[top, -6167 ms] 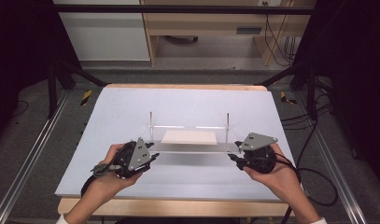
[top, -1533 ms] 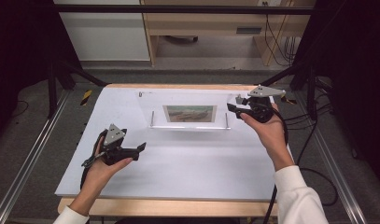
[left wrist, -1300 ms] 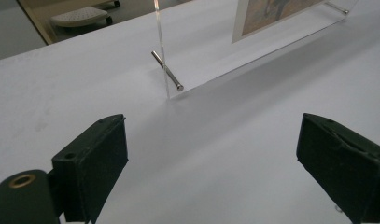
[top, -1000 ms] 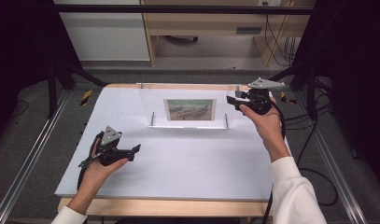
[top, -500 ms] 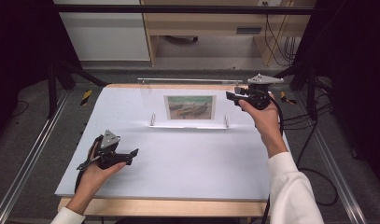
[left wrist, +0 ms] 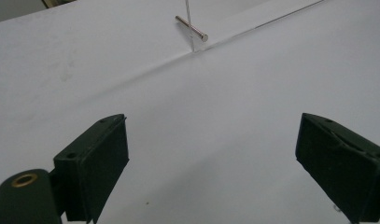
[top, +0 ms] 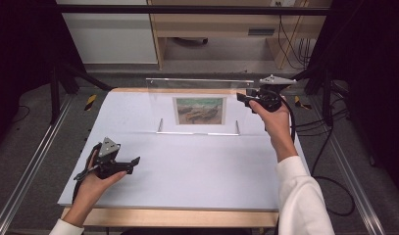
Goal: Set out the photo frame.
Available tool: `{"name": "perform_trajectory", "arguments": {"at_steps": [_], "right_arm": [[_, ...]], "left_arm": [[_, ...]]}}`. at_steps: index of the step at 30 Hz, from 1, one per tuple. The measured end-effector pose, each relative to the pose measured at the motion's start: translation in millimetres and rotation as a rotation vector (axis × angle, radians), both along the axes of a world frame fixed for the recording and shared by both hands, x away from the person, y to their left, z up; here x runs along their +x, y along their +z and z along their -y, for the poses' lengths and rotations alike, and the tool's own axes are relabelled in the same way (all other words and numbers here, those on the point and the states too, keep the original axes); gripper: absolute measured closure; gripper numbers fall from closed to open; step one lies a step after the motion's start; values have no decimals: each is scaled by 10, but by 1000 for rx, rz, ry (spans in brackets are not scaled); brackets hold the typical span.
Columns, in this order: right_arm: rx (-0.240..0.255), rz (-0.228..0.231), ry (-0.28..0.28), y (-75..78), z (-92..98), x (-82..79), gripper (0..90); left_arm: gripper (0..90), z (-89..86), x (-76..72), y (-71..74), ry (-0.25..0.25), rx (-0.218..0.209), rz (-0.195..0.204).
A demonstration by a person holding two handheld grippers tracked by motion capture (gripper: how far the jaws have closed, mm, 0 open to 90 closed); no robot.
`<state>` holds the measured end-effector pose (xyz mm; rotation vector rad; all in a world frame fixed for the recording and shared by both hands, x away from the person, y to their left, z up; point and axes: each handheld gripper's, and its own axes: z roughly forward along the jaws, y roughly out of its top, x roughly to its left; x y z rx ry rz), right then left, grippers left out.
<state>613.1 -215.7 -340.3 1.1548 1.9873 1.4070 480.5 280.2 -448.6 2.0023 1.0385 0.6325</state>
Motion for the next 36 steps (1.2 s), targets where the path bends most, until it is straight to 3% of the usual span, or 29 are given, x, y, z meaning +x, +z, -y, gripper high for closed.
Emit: {"name": "perform_trajectory", "arguments": {"at_steps": [20, 24, 25, 26, 29, 30, 32, 33, 36], "right_arm": [[51, -20, -20, -20, 7, 85, 496], [54, -19, -16, -25, -3, 85, 452], [53, -22, -17, -25, -11, 82, 423], [35, -18, -35, -21, -18, 67, 337], [11, -10, -50, -19, -25, 25, 270], [-25, -6, -75, -16, -22, -39, 218], [-31, 2, -77, -18, -18, -67, 201], [-44, 21, -92, -23, 5, -170, 181], [-43, 23, -88, -39, 45, -308, 148]], "left_arm": [[93, 14, -16, 3, -7, -1, 0], [93, 24, -21, -3, -8, 1, -5], [92, 26, -23, -4, -6, 3, -3], [92, 26, -25, -5, -7, 4, -2], [90, 23, -34, -8, -3, 9, -1], [90, 18, -42, -12, 0, 6, -1], [90, 18, -45, -15, 1, 4, -1], [90, 19, -48, -20, 2, 2, -3], [89, 31, -59, -36, 4, 8, -7]]}}
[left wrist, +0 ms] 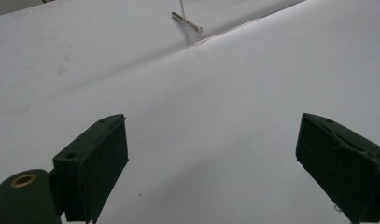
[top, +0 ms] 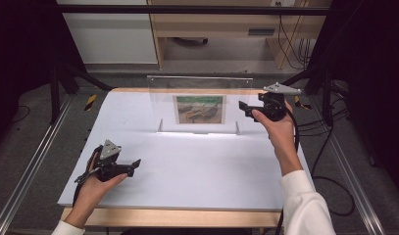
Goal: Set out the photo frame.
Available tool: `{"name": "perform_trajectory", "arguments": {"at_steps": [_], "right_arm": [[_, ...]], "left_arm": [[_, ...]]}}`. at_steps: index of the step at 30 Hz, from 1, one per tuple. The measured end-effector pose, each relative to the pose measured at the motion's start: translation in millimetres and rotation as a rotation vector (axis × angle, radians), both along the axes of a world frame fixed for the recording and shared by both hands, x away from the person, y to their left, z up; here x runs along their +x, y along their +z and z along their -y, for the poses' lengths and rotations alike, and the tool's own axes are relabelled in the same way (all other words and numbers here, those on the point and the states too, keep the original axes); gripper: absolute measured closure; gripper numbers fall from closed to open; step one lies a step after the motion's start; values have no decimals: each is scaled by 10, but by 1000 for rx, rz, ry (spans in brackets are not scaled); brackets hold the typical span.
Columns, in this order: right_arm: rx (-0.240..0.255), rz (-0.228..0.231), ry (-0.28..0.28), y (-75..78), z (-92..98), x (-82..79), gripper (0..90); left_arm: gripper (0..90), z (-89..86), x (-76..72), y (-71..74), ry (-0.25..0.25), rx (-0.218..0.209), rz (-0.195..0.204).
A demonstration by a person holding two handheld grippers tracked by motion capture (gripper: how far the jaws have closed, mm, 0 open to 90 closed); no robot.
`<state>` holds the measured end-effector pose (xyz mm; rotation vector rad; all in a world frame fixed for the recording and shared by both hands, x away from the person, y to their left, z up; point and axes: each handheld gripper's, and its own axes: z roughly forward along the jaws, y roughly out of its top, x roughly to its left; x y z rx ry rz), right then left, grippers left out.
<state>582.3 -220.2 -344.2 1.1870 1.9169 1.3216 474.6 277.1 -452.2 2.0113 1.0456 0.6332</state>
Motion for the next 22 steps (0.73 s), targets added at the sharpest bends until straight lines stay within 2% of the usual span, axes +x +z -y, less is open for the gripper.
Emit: {"name": "perform_trajectory", "arguments": {"at_steps": [4, 6, 9, 13, 17, 19, 20, 22], "right_arm": [[-34, -7, 5, -77, 25, -219, 112], [-31, -6, 3, -148, 44, -344, 102], [-33, -29, 8, -309, 71, -521, 83], [-30, -75, 12, -613, 98, -759, 77], [-59, -128, 14, -929, 104, -910, 73], [-53, -143, 13, -961, 98, -930, 72], [-55, -159, 19, -1012, 77, -993, 72], [-62, -156, 16, -1038, 74, -1014, 75]], "left_arm": [[87, -3, -25, -16, 4, 9, -5], [86, -13, -36, -29, 10, 8, -9], [83, -21, -44, -48, 15, 9, -12], [80, -29, -74, -99, 18, 15, -23], [80, -12, -87, -137, 20, 17, -33], [80, 6, -88, -138, 18, 28, -30], [80, 12, -87, -135, 15, 39, -28], [80, 19, -89, -135, 17, 47, -22]]}}
